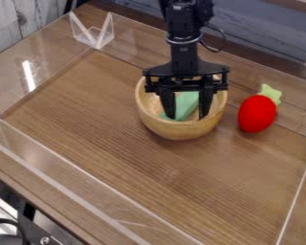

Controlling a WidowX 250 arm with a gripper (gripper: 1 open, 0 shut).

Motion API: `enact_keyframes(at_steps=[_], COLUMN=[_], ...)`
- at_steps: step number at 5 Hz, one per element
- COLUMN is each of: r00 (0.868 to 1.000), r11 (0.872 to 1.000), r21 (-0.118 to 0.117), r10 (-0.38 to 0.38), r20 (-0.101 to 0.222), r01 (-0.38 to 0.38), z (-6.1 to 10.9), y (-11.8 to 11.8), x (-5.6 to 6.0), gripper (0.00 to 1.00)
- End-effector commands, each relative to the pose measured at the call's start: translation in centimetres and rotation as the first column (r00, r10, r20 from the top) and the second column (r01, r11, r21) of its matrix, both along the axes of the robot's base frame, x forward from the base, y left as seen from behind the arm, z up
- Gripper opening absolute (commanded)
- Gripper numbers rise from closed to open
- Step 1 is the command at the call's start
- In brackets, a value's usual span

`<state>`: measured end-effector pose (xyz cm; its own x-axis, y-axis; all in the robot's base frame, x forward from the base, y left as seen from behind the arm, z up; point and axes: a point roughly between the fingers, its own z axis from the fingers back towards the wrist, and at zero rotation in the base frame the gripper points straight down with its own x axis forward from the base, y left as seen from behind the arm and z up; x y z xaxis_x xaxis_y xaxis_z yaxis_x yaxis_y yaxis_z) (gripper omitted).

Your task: Remove the green block from the brown bowl and put it on the table

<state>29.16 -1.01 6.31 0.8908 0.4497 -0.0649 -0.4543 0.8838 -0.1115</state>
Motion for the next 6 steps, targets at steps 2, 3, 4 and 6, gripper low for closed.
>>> enact_keyframes(at_steps=[2,3,4,6], r00=[0.989,0.980,0.968,0.936], r11=[0.992,0.982,0.970,0.939], r21=[0.020,0.028,0.035,0.057], r10=[-0.127,-0.189,-0.241,-0.343], r20=[0.070,0.066,0.063,0.077], r01=[0.126,0.188,0.239,0.340], z=[1.4,1.2,1.0,1.3], y=[1.8,2.0,2.2,2.6], x=[0.3,0.3,0.3,0.7], gripper=[0.00,1.00,1.00,0.00])
